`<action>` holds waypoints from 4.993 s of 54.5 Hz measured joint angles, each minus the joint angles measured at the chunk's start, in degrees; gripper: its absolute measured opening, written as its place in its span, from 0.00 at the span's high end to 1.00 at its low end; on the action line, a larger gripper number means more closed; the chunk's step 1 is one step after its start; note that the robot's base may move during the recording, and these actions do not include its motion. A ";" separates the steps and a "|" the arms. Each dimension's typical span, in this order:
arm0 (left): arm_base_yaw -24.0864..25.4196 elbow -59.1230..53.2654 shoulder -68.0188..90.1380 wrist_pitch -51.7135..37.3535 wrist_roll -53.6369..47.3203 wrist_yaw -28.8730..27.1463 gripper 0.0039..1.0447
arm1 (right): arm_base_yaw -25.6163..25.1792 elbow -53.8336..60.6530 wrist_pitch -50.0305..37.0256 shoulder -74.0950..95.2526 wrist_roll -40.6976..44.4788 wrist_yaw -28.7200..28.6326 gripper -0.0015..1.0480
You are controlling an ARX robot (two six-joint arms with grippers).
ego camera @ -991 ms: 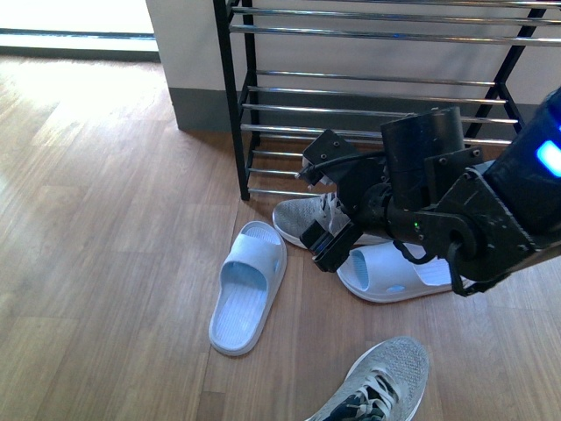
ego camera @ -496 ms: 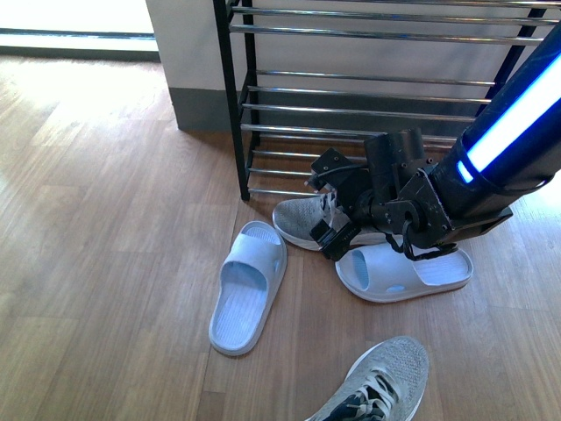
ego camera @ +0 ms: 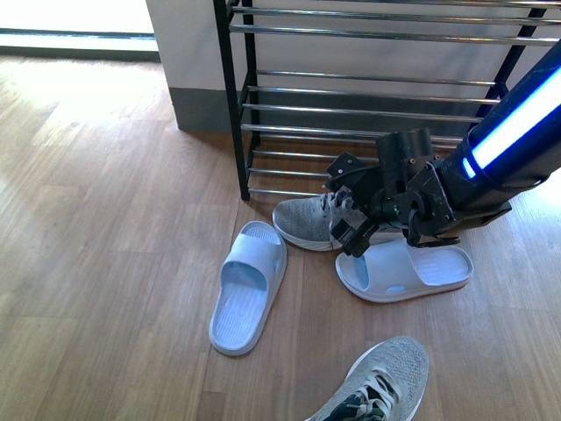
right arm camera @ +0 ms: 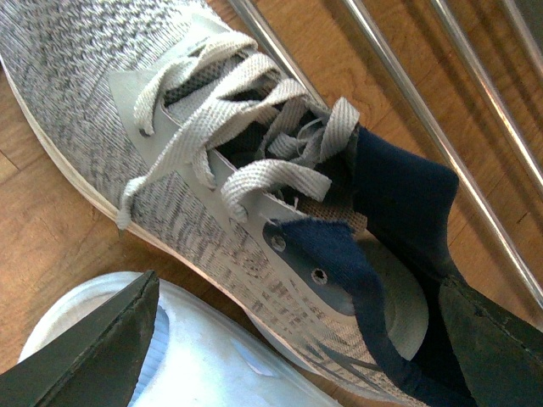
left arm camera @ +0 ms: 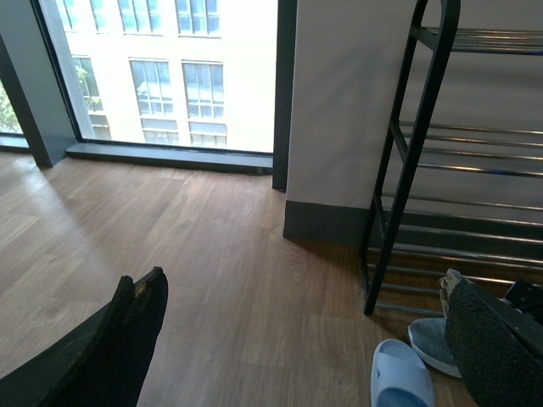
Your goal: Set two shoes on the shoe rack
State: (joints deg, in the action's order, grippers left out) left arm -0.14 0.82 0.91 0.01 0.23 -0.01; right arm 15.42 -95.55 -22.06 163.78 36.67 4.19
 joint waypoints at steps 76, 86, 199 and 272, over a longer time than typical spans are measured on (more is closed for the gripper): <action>0.00 0.00 0.00 0.00 0.02 0.00 0.09 | -0.50 25.77 -11.39 -15.08 -2.19 -7.43 0.98; 0.00 0.00 0.00 0.00 0.02 0.00 0.09 | -2.45 38.01 -12.68 -27.91 -6.34 -9.97 0.98; 0.00 0.02 0.00 0.00 0.00 0.04 0.09 | -28.35 84.91 -10.88 -102.22 -37.57 -15.39 0.98; -21.35 40.35 130.35 -23.78 -30.51 3.76 0.09 | -28.22 84.91 -10.88 -102.22 -37.55 -16.02 0.98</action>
State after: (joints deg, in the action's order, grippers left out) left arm -21.50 41.17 131.26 -23.77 -30.28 3.75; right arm -12.80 -10.63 -32.95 61.56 -0.89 -11.84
